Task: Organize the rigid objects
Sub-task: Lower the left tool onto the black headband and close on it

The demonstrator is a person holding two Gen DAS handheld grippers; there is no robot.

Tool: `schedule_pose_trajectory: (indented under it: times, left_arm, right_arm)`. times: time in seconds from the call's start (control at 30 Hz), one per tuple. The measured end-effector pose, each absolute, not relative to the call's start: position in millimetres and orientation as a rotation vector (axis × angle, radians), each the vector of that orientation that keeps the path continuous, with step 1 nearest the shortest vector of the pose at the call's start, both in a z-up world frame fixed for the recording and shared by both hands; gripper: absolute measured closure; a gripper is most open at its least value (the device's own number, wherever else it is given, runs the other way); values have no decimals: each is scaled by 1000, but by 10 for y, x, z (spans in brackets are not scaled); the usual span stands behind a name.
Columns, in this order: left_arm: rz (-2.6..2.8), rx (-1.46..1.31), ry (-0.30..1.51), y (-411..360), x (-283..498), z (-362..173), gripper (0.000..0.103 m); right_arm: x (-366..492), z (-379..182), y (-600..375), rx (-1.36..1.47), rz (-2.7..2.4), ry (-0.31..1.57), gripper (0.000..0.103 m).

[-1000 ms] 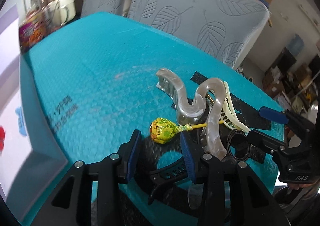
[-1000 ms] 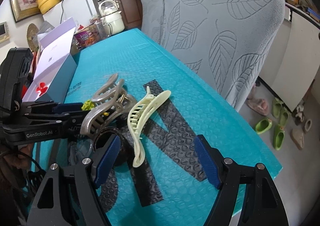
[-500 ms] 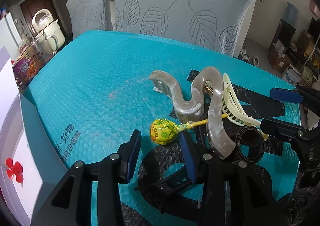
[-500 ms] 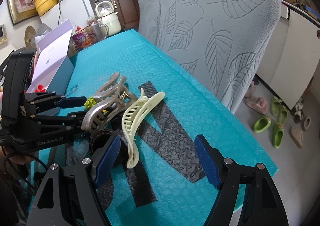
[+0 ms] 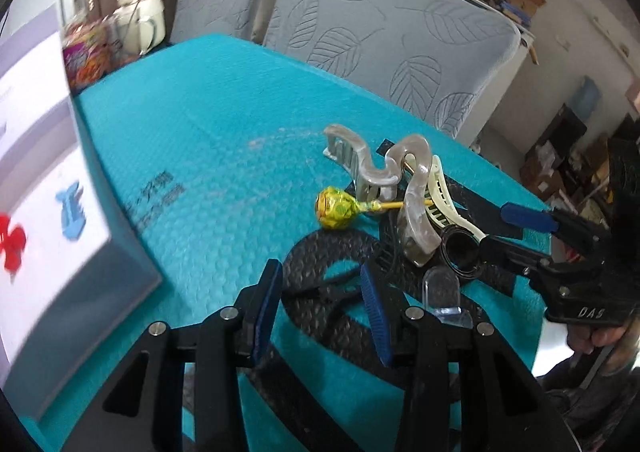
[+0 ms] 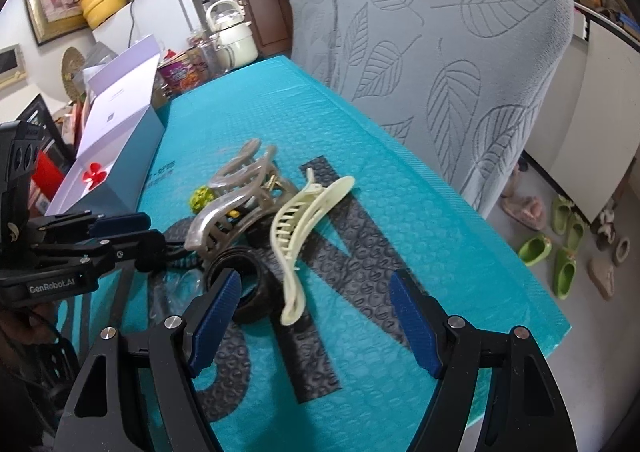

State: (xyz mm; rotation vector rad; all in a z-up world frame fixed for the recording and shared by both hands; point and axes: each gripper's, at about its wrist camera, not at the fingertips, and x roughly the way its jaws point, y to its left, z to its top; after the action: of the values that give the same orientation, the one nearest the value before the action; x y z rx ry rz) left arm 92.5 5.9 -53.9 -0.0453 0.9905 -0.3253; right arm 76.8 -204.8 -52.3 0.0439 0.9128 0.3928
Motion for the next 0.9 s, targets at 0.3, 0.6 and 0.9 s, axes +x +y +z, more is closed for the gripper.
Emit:
schedule_pose_trajectory:
  times: [0.3, 0.6, 0.9]
  left_arm:
    - [-345, -41, 971, 52, 828, -571, 63]
    - [-456, 70, 957, -154, 996, -576, 61]
    - [-495, 190, 975, -365, 961, -690, 61]
  right_arm:
    - [678, -537, -2056, 39, 398, 921, 26]
    - [621, -511, -2070, 45, 412, 911, 26]
    - [632, -538, -2063, 43, 413, 921, 26]
